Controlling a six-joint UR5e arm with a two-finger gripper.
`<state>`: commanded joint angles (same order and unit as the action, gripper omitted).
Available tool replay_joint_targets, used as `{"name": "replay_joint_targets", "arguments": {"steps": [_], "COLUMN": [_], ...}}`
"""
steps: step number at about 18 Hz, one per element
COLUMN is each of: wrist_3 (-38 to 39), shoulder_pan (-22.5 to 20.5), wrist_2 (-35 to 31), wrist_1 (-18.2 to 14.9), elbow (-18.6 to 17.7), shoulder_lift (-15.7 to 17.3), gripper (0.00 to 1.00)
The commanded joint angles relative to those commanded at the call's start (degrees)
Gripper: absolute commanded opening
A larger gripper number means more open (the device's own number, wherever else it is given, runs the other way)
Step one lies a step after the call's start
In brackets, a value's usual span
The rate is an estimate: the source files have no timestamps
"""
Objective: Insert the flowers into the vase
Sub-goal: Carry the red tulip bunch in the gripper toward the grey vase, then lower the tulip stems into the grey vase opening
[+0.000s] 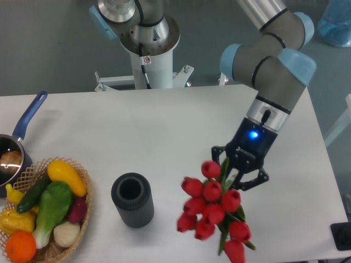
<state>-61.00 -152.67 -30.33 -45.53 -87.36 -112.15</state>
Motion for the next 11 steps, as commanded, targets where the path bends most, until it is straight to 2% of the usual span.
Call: {"name": "replay_joint_targets", "arguments": {"steps": [4,11], "wrist_3": [0.0,-0.53], "shoulder_pan": [2.28,5.63], "wrist_2": [4.92,9.32], "wrist_1": [0.35,0.35], "elbow": [0.09,-0.79], "shoulder_lift": [0.79,0.88], "gripper": [0.2,0.2]}}
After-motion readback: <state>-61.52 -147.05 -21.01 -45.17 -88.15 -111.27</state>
